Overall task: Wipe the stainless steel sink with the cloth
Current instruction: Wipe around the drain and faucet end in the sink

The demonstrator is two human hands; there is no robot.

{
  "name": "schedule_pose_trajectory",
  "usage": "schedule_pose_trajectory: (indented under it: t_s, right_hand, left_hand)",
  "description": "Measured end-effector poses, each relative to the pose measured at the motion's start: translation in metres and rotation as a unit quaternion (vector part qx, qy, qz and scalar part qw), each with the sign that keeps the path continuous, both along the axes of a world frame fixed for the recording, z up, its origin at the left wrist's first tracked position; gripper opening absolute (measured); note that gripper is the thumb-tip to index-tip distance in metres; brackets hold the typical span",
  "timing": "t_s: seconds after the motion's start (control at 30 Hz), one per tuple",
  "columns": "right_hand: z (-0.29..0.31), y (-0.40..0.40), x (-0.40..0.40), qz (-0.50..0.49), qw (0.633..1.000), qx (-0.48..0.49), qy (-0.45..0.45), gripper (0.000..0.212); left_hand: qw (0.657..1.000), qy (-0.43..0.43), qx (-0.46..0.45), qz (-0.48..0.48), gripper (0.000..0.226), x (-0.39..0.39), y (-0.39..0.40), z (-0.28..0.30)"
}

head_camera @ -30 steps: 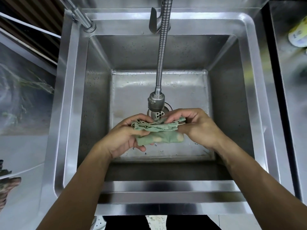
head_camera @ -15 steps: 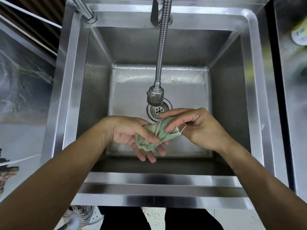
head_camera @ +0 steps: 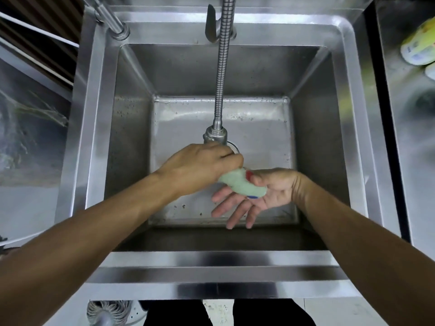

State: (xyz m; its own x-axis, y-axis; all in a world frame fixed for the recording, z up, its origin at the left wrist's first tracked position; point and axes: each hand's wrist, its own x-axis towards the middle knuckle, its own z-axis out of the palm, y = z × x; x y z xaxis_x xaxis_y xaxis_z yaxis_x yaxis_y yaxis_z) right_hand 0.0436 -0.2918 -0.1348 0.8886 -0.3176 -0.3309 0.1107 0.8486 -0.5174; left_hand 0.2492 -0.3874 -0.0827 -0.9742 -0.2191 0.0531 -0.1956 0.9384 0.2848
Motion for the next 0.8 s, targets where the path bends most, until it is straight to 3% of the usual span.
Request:
schedule_pose_trajectory:
  t_s: [0.1, 0.17, 0.2, 0.3, 0.37, 0.47, 0.57, 0.7, 0.8]
  right_hand:
    - [0.013, -0.003, 0.010, -0.057, 0.997, 0.039, 0.039, 0.062]
    - [0.027, -0.010, 0.014, -0.063, 0.981, -0.007, 0.184, 0.022]
    - [0.033, -0.014, 0.018, -0.047, 0.961, -0.054, 0.267, 0.022]
    - [0.051, -0.026, 0.038, 0.039, 0.835, -0.229, 0.498, 0.026]
    - [0.057, -0.026, 0.048, 0.061, 0.754, -0.309, 0.577, 0.019]
    - [0.063, -0.019, 0.055, 0.105, 0.639, -0.424, 0.633, 0.024]
    - [0.055, -0.012, 0.056, 0.125, 0.541, -0.524, 0.646, 0.038]
    - [0.040, -0.007, 0.054, 0.108, 0.510, -0.572, 0.633, 0.041]
    - [0.033, -0.004, 0.055, 0.100, 0.499, -0.579, 0.637, 0.041]
  left_hand:
    - [0.997, 0.021, -0.074, -0.029, 0.030, 0.007, 0.002, -0.011]
    - [0.995, -0.013, -0.095, 0.002, 0.033, 0.010, 0.003, -0.017]
    - [0.995, -0.044, -0.093, 0.020, 0.034, 0.011, 0.004, -0.018]
    - [0.979, -0.179, -0.040, 0.092, 0.025, 0.004, 0.007, -0.015]
    - [0.952, -0.260, 0.032, 0.156, 0.019, -0.001, 0.006, -0.010]
    - [0.907, -0.297, 0.193, 0.228, 0.006, -0.006, 0.004, -0.010]
    - [0.871, -0.324, 0.301, 0.212, 0.016, -0.010, 0.003, -0.012]
    - [0.762, -0.347, 0.500, 0.220, 0.037, -0.010, -0.001, -0.013]
    - [0.773, -0.340, 0.495, 0.207, 0.019, -0.007, -0.002, -0.016]
